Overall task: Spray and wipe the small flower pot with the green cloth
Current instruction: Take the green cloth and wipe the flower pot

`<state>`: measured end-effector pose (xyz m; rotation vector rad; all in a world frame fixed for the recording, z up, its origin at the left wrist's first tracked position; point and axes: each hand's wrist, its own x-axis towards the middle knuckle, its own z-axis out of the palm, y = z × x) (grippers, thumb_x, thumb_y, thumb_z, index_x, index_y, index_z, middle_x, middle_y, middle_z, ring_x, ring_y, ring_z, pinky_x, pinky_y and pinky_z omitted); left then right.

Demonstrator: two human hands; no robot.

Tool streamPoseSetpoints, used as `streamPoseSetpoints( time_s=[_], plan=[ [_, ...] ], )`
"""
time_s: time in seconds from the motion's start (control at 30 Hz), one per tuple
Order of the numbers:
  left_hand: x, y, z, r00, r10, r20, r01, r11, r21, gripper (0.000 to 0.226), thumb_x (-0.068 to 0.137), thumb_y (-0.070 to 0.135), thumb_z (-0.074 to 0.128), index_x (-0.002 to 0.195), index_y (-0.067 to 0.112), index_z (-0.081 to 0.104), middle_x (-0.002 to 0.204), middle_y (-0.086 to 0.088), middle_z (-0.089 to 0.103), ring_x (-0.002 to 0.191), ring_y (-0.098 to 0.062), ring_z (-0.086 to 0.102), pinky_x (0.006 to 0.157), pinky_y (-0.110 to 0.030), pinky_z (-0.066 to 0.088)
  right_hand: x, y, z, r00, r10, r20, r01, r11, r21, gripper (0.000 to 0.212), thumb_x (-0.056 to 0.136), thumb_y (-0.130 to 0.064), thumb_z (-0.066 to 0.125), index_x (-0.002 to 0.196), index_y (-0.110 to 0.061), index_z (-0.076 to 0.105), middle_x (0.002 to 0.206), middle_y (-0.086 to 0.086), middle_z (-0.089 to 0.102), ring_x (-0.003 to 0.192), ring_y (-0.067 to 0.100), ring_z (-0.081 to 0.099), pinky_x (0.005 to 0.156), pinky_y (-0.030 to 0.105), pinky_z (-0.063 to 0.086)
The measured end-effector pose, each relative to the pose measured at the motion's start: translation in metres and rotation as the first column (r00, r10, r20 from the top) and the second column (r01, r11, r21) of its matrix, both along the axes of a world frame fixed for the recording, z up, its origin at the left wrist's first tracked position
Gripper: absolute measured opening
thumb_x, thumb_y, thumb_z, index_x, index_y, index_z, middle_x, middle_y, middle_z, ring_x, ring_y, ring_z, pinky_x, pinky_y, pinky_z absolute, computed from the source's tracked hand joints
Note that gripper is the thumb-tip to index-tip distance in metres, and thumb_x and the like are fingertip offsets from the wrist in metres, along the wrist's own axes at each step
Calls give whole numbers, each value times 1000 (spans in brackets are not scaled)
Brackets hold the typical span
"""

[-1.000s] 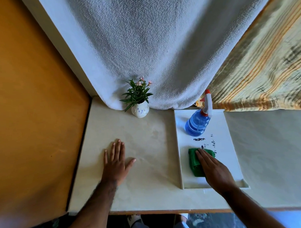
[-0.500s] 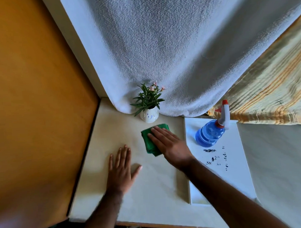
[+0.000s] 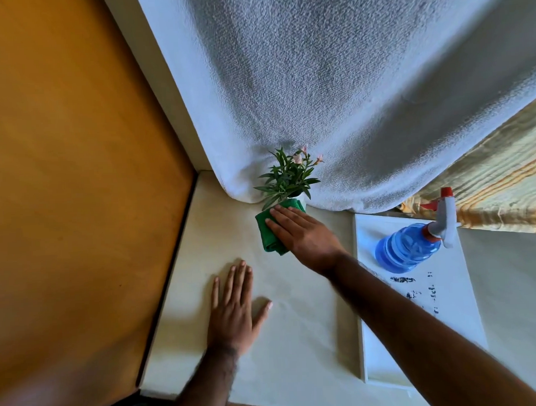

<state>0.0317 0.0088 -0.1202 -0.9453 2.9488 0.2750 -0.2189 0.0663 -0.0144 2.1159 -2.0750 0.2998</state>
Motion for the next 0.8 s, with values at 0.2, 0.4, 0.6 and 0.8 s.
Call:
streamPoseSetpoints(
  time_s=[0.2,0.4,0.6,0.8],
  plan=[
    [1,-3,-3,1000,-4,1,4,1000,-2,92,96,72,34,163,13,13,173,-9,14,160,-26,11,125,-60,23,1,1,-18,993,-17,114,4,994,112,51,90,-6,34,128,6,67,133,28,64,124,43,62,100,56,52],
    [1,-3,-2,1000,-1,13,2,1000,-5,91,96,72,31,163,13,13,173,-10,14,160,-27,11,126,-60,21,2,4,-21,988,-9,155,4,999,33,46,95,-4,36,129,2,68,135,24,64,126,40,61,105,53,50],
    [0,-1,0,1000,-5,24,5,1000,2,91,97,72,31,163,12,13,173,-10,14,160,-27,11,125,-60,23,-6,-12,-6,994,24,103,-21,999,-33,49,94,-3,34,130,2,67,138,25,61,130,40,58,109,53,46],
    [0,-2,1,999,-4,37,3,1000,7,91,96,73,30,163,13,12,173,-9,13,160,-27,10,126,-60,21,-9,-8,-25,984,20,175,-24,1000,20,53,75,16,59,126,4,69,133,29,63,124,45,61,108,58,44]
  ],
)
